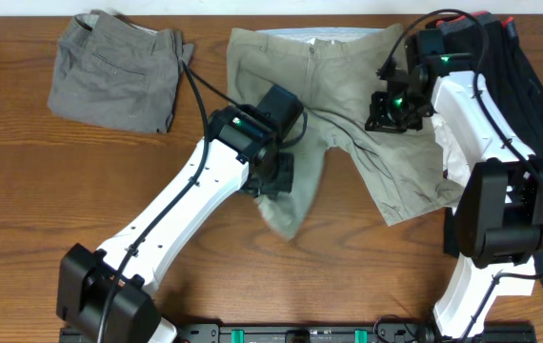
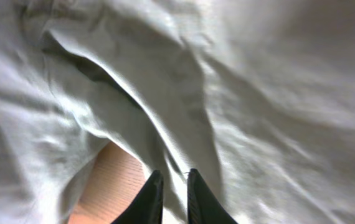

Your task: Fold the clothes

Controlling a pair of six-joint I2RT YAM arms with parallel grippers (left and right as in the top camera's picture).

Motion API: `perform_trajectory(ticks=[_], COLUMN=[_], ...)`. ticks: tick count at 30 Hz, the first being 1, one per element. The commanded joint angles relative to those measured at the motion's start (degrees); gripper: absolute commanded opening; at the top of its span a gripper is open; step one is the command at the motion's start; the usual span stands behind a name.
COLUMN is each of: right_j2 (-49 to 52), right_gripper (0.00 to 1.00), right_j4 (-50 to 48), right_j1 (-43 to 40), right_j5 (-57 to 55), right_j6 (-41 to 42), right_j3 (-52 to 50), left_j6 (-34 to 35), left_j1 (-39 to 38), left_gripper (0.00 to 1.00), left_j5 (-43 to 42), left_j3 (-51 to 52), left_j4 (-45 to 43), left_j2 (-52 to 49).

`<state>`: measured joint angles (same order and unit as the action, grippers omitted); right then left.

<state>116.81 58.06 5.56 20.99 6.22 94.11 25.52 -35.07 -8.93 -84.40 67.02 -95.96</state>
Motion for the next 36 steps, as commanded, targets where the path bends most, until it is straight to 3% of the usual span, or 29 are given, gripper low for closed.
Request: perform_trajectory(ticks=[1, 4, 5, 8, 12, 17, 20, 31, 36], right_j2=[0.6, 0.6, 0.6, 0.6, 0.6, 0.6, 0.6, 0.6, 0.6], right_gripper=[0.18, 0.21, 0.22, 0.28, 0.34, 0.33, 0.25, 0.3, 0.35], right_j4=[0.2, 0.2, 0.2, 0.2, 0.2, 0.0, 0.5, 0.2, -3.3], right_j1=[1.3, 1.5, 1.5, 1.5, 1.5, 1.6, 2.7, 17.0, 23.1], right_j5=[0.2, 0.2, 0.2, -0.1, -0.2, -0.2, 0.7, 0.2, -3.5], right_j6=[-1.1, -1.2, -1.2, -1.2, -2.0, -2.8, -4.9, -5.7, -3.5], right_j3=[0.3, 0.3, 0.3, 0.3, 0.3, 0.3, 0.3, -1.6, -5.1], left_j6=[0.1, 0.1, 0.1, 0.1, -0.3, 4.2, 4.2, 4.2, 1.8], left_j1=[-0.3, -0.5, -0.5, -0.7, -0.6, 0.2, 1.6, 12.5, 16.3], left_gripper=[0.07, 0.17, 0.32, 0.54, 0.66, 0.67, 0.67, 0.67, 0.67], left_j5=[0.6, 0.6, 0.6, 0.6, 2.9, 13.0, 13.0, 12.2, 6.3], left_j3=[-0.1, -0.1, -0.1, -0.1, -0.1, 0.2, 1.4, 8.2, 10.8], left_j4=[5.9, 10.6, 11.5, 13.2, 13.6, 10.4, 6.3, -0.8, -6.6], left_j2=[-1.5, -2.2, -2.3, -2.3, -2.3, -2.3, -2.3, -2.3, -2.3])
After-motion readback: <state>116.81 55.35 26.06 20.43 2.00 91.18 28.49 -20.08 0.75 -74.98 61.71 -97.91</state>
